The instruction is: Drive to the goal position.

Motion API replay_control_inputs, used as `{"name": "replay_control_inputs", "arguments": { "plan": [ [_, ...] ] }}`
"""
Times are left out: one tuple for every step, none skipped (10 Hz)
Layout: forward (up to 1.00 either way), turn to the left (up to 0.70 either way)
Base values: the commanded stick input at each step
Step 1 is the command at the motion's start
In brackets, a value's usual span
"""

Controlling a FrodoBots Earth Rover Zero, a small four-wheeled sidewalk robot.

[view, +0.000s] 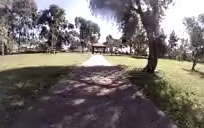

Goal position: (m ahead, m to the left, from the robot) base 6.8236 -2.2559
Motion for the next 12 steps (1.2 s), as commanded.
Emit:
{"name": "replay_control_inputs", "arguments": {
  "plan": [
    [0.70,0.00],
    [0.70,0.00],
    [0.70,0.00],
    [0.70,0.00],
    [0.70,0.00],
    [0.70,0.00],
    [0.70,0.00],
    [0.70,0.00],
    [0.70,0.33],
    [0.70,0.30],
    [0.70,0.00],
    [0.70,0.00]
  ]
}}
